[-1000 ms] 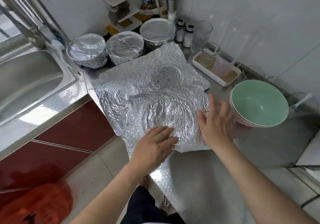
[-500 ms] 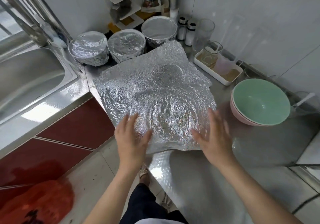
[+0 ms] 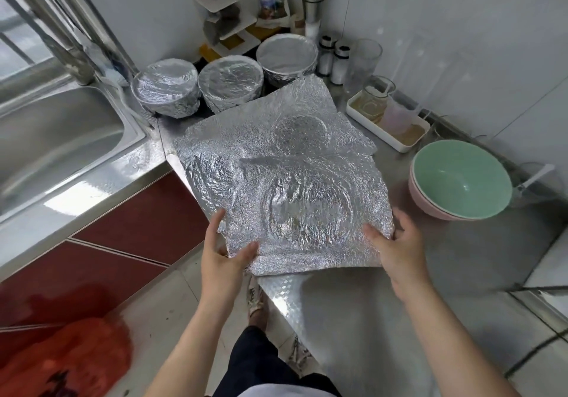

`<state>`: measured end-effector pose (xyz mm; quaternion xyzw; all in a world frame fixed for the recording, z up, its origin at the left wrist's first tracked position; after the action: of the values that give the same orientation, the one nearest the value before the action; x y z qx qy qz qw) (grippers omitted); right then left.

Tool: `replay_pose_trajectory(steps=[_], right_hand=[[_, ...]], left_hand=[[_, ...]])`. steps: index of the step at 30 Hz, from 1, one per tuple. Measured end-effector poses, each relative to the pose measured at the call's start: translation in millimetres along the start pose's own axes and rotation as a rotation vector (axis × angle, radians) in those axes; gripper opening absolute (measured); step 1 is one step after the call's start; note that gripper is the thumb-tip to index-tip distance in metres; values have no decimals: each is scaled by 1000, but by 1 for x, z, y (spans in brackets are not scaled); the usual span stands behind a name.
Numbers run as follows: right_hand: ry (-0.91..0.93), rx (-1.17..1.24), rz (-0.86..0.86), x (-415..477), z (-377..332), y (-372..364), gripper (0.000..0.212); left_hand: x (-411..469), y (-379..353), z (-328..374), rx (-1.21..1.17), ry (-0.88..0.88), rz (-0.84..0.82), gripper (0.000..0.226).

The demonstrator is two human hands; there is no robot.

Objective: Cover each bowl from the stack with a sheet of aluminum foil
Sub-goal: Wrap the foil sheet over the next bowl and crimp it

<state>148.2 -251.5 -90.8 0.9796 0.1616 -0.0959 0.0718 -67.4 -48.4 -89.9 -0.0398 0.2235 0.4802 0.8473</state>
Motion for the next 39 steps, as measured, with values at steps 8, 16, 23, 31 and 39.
replay_pose_trajectory(steps=[8, 16, 23, 31, 39], right_hand=[[145, -201, 4, 0, -2, 0, 64], [213, -326, -56, 1, -3, -8, 68], [330, -434, -121, 7, -7, -13, 76], [483, -550, -84, 6, -4, -9, 60], [552, -830, 136, -9, 1, -6, 49]], left_hand=[[-10, -7, 30, 544, -565, 297, 53], [-11, -65, 17, 856, -991, -108, 25], [-4, -62, 9, 930, -987, -88, 24], [-3, -66, 17, 944, -1023, -117, 21], [-5, -65, 18, 949, -1023, -171, 23]])
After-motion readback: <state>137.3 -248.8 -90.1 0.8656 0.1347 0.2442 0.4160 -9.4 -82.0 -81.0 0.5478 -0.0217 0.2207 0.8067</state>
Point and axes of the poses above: each hand's wrist, its own x-axis towards the middle knuckle, its own y-axis out of the back of the hand, z = x × y, the point moved 3 cm from there along x, towards the middle knuckle, and after that the axes turned 8 degrees about y, right-handed, at the moved point
